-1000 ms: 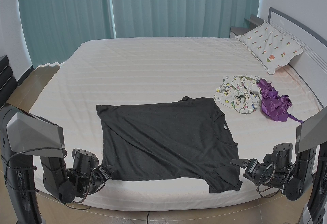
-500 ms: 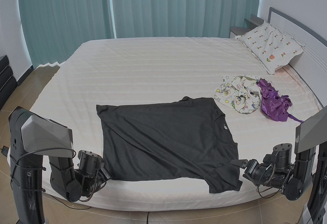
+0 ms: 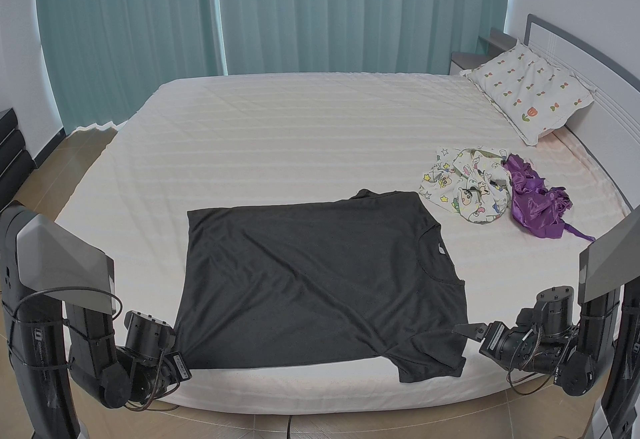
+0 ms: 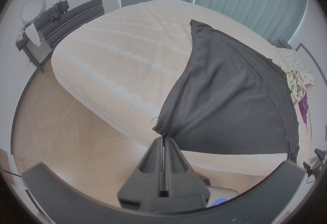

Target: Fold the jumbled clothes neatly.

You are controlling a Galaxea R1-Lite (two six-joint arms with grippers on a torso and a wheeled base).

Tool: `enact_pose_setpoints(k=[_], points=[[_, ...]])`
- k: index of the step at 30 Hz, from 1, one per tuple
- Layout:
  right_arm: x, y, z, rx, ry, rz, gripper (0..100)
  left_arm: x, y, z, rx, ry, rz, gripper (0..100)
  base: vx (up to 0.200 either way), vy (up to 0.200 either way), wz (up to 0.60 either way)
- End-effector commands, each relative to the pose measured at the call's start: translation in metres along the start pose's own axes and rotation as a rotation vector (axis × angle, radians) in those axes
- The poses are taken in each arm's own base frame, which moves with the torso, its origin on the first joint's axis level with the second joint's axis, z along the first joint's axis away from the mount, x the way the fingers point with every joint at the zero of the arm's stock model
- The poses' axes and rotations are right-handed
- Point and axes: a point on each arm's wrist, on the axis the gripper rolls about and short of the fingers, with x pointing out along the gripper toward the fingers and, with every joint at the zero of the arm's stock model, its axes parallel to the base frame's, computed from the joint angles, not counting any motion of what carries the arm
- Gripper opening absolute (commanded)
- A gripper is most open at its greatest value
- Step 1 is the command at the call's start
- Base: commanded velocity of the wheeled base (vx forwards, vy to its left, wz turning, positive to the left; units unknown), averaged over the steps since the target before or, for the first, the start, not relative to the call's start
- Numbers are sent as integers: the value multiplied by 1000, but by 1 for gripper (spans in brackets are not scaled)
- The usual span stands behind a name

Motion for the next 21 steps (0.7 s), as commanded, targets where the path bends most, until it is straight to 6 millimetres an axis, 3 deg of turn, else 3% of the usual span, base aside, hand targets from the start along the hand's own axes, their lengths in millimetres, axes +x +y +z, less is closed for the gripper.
enact_pose_setpoints(k=[1, 7, 21], points=[[-2, -6, -3, -8, 23, -19, 100, -5, 8, -1, 9, 9, 20, 0, 0, 0, 0], [5, -20, -8, -57, 61, -79, 100, -2, 11, -4, 31, 31, 29, 0, 0, 0, 0], [15, -26, -22, -151, 150, -99, 100, 4, 10, 1, -19, 67, -55, 0, 0, 0, 0]])
